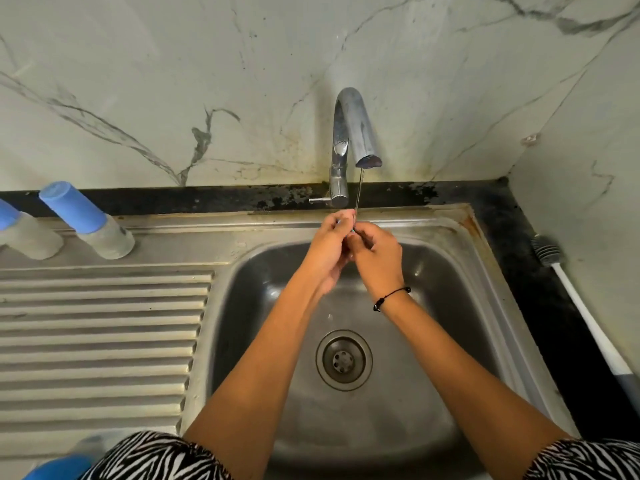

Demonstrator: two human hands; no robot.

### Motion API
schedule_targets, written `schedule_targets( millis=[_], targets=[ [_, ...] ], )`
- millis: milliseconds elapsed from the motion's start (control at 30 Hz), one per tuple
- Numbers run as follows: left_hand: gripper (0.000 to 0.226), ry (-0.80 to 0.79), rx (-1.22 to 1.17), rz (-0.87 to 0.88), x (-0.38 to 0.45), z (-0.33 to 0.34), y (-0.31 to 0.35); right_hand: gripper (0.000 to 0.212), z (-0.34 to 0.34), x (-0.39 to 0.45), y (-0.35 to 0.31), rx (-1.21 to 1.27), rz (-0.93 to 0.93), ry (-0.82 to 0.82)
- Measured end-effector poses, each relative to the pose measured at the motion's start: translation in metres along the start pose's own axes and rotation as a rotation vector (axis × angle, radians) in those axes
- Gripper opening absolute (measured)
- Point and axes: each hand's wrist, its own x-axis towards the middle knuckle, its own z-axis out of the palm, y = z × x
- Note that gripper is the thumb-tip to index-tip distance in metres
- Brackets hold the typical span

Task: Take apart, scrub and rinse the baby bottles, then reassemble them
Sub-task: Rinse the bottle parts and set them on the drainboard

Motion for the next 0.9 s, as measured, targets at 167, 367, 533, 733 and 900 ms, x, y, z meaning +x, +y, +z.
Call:
schedule_targets(
  millis=[167,367,533,733,900],
  targets=[
    [0.052,0.085,0.037,-0.138,0.0,-0.005,0.007,0.02,0.0,-0.005,-0.003,-0.099,-0.088,-0.104],
    [0.034,0.018,-0.015,-0.079,0.0,-0.001,-0.002,0.021,-0.007,-0.001,-0.007,-0.076,-0.044,-0.062],
    [0.035,-0.045,-0.075,-0.084,0.004,-0.006,-0.002,0.019,-0.008,-0.004,-0.009,-0.112,-0.025,-0.031],
    [0.048,0.127,-0.109,-0.14,0.006,-0.009,-0.002,0.021,-0.005,-0.011,-0.02,-0.221,-0.099,-0.046],
    [0.035,0.008,-0.156,-0.03,0.001,-0.009,0.0,0.024,-0.005,-0.006,-0.016,-0.127,-0.076,0.0]
  ],
)
